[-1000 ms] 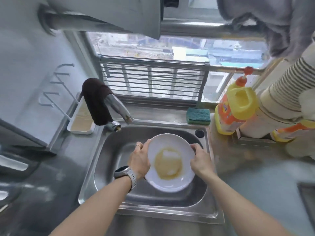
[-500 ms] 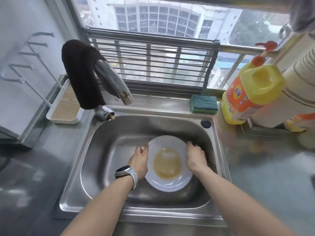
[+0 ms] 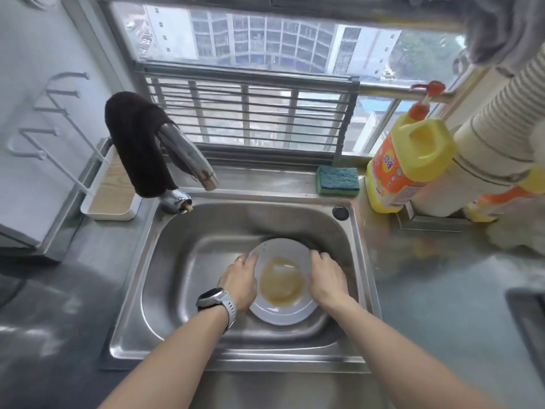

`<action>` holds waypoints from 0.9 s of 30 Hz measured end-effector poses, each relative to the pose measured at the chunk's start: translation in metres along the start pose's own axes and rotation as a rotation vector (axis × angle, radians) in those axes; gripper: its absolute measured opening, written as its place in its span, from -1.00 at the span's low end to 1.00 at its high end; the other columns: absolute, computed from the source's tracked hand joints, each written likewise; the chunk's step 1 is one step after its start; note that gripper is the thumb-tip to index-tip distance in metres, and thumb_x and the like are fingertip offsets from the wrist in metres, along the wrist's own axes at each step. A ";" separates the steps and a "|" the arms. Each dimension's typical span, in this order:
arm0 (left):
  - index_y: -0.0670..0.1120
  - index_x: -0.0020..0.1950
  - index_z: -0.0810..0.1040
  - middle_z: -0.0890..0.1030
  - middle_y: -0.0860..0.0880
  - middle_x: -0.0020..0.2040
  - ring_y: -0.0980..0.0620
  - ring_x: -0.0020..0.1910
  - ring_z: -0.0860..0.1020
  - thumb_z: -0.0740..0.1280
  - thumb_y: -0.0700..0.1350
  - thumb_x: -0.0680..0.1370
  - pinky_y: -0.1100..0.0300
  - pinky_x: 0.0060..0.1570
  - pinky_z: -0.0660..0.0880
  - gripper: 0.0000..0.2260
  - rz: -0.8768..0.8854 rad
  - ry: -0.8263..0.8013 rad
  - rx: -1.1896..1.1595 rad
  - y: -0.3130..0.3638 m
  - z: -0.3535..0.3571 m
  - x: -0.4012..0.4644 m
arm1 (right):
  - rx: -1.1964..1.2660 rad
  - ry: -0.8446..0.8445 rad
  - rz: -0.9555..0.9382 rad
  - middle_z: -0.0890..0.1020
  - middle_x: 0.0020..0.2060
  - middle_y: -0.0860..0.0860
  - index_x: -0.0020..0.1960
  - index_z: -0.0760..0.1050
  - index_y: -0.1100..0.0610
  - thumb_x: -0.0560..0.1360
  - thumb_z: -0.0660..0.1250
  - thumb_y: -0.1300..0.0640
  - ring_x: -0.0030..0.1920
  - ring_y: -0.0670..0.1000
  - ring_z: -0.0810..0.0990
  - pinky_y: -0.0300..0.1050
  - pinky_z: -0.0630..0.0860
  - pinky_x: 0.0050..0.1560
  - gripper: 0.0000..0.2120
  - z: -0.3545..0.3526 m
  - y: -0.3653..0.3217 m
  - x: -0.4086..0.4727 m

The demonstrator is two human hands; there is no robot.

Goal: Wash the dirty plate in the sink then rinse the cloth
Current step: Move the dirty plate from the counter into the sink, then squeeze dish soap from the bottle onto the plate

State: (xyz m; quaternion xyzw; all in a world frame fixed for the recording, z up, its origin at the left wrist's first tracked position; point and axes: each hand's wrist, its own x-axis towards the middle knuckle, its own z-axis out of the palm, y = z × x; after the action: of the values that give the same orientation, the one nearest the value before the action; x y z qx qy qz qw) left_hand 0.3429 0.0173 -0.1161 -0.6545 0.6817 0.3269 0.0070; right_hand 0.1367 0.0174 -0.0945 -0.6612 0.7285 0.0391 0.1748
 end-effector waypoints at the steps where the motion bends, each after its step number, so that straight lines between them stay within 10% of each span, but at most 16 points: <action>1: -0.04 0.61 0.20 0.31 -0.15 0.55 -0.20 0.45 0.40 0.19 -0.22 0.60 -0.06 0.41 0.39 -0.44 0.021 0.023 -0.009 0.009 -0.012 -0.009 | 0.030 0.030 -0.020 0.52 0.21 0.12 0.38 0.34 0.12 0.54 0.21 0.28 0.17 0.18 0.54 0.06 0.51 0.07 -0.58 -0.012 0.000 -0.011; 14: -0.06 0.52 0.42 0.53 -0.10 0.40 -0.14 0.31 0.55 0.27 -0.10 0.65 -0.02 0.29 0.48 -0.59 0.181 0.342 -0.095 0.156 -0.195 -0.060 | -0.056 0.878 -0.114 0.59 0.00 0.18 0.05 0.57 0.23 0.44 0.38 0.15 -0.02 0.25 0.57 0.11 0.56 -0.04 -0.78 -0.275 0.031 -0.042; 21: 0.06 0.51 0.44 0.55 0.01 0.37 -0.07 0.26 0.57 0.27 -0.05 0.66 0.07 0.15 0.50 -0.60 0.149 0.401 -0.074 0.190 -0.206 -0.062 | 0.065 0.392 0.240 0.56 0.19 0.17 0.40 0.27 0.19 0.57 0.27 0.06 0.16 0.19 0.57 0.09 0.55 0.05 -0.54 -0.288 0.047 0.010; 27: 0.01 0.48 0.46 0.56 -0.04 0.36 -0.06 0.30 0.55 0.27 -0.06 0.66 0.07 0.26 0.47 -0.62 0.201 0.378 -0.157 0.199 -0.194 -0.055 | 0.070 0.501 0.258 0.62 0.10 0.16 0.26 0.40 0.23 0.58 0.20 0.27 0.09 0.19 0.61 0.04 0.52 0.00 -0.74 -0.288 0.056 0.019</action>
State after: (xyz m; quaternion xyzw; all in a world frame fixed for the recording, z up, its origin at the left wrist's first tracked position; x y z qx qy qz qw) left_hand 0.2534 -0.0365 0.1476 -0.6315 0.7050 0.2497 -0.2044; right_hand 0.0221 -0.0765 0.1596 -0.5455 0.8281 -0.1289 0.0055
